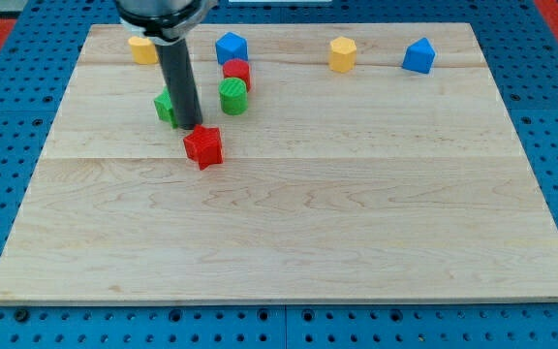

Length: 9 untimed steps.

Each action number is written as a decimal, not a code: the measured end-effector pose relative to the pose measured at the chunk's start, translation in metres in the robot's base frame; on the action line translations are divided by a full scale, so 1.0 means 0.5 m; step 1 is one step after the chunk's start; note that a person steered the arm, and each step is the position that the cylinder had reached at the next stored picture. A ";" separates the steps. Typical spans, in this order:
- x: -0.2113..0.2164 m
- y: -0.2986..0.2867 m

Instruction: Push the green blocks away from the vertical line

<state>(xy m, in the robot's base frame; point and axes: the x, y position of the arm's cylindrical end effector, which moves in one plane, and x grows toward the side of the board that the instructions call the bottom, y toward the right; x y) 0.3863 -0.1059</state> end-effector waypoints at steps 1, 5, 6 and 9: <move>0.000 0.083; -0.051 0.169; -0.051 0.099; -0.076 0.119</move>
<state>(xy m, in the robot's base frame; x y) 0.3483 -0.0465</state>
